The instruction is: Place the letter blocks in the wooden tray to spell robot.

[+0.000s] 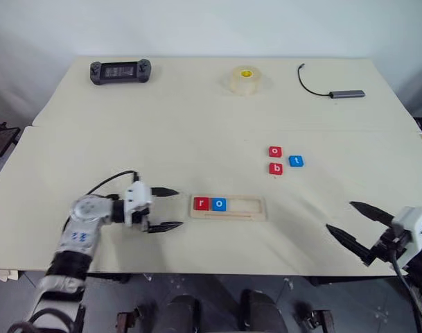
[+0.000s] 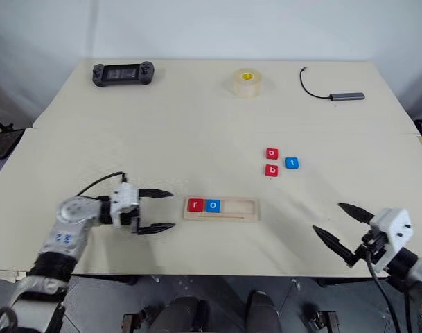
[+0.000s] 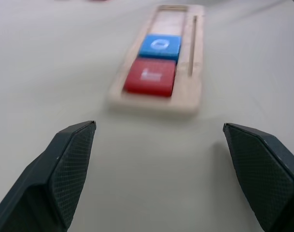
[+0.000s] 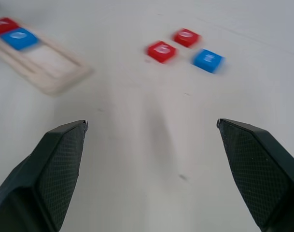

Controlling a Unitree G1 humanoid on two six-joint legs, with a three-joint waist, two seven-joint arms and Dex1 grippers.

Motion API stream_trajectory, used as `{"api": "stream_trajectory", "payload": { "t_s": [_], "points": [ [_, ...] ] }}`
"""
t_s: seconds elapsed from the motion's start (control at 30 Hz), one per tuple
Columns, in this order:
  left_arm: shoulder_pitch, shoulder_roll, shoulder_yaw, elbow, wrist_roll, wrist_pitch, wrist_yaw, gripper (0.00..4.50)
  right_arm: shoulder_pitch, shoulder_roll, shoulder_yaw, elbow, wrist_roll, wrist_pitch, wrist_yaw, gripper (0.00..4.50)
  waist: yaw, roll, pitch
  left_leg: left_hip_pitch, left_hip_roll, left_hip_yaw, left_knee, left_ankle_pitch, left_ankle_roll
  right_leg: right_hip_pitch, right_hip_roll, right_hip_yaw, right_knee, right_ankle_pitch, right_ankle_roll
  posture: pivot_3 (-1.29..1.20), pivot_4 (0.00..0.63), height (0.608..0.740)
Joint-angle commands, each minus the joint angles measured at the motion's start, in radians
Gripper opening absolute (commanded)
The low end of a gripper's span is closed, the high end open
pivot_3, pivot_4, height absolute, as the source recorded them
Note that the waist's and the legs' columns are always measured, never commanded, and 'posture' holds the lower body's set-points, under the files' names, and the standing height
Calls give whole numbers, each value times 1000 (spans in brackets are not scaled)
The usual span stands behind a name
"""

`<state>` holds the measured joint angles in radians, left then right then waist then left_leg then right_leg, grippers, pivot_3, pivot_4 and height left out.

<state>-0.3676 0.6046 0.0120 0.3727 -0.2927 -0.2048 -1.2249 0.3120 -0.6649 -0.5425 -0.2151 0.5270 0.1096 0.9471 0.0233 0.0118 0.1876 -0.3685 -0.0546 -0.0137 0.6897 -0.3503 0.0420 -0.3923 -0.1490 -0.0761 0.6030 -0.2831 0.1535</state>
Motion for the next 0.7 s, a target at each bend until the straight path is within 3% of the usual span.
{"api": "stream_trajectory", "payload": {
  "t_s": [0.03,0.17,0.3,0.5,0.7],
  "points": [
    [61,19,69,-124,-65,31,33,4476,1,9,-39,27,-9,-70,4,4500,5,0,0,0,-1,-1,0,0,0,1,0,0,0,0,0,0,150,740],
    [150,30,118,-220,-119,97,56,4476,-45,25,-12,51,2,-72,-21,4500,1,0,0,0,-1,-2,0,-1,0,1,0,0,-1,0,0,0,150,740],
    [178,5,135,-296,-125,129,131,4476,-203,1,77,21,-27,22,-120,4500,-4,0,0,0,0,-1,0,0,0,0,0,1,0,0,0,0,150,740],
    [224,-9,130,-381,-152,196,160,4476,-551,-127,283,40,-92,439,-277,4500,-15,3,0,0,1,0,0,0,-1,-3,0,2,3,-1,-2,0,150,740],
    [258,-37,136,-444,-148,205,203,4476,-928,-79,463,206,-170,785,-420,4500,-20,2,0,-3,1,-3,0,-1,-2,-3,0,-1,2,-2,-3,0,150,740]
  ]
}}
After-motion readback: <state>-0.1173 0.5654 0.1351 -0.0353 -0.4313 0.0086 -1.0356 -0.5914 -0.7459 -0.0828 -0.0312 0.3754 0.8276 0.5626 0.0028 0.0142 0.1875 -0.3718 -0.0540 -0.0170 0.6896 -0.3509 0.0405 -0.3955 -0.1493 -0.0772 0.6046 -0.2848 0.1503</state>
